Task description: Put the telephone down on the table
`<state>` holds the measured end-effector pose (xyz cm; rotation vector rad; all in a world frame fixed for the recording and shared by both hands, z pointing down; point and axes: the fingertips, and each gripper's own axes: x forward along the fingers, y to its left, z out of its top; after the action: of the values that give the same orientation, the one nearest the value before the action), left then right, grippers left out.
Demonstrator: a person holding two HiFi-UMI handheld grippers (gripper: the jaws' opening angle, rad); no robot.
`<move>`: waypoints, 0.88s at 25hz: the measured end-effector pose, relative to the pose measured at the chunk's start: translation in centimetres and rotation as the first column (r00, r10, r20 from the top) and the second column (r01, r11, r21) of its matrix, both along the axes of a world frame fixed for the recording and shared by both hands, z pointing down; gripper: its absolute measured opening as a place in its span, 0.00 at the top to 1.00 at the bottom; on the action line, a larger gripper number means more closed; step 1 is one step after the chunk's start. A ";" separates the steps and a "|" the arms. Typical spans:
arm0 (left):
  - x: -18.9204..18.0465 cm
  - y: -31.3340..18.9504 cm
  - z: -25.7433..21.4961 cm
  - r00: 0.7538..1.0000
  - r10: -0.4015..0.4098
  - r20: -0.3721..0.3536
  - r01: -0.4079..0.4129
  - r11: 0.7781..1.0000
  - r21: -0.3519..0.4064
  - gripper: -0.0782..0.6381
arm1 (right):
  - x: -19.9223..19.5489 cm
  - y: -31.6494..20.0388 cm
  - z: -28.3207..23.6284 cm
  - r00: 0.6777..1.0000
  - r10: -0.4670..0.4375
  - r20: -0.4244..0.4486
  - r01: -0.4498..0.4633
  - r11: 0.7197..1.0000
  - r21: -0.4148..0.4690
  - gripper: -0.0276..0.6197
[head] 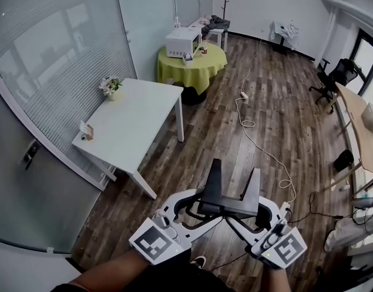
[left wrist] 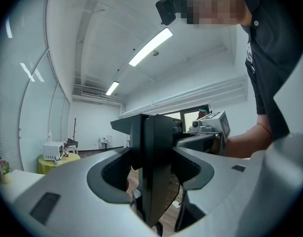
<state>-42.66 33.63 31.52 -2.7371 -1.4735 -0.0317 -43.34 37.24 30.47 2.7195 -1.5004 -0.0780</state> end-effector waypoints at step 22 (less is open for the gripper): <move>21.2 -9.5 1.1 0.999 -0.030 -0.020 0.030 1.000 -0.009 0.53 | 21.4 -9.3 1.2 0.999 -0.042 0.011 0.042 0.999 -0.034 0.60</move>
<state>-21.42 24.17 32.64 -2.7576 -1.4310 0.0012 -21.96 27.97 31.62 2.6671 -1.5468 -0.0388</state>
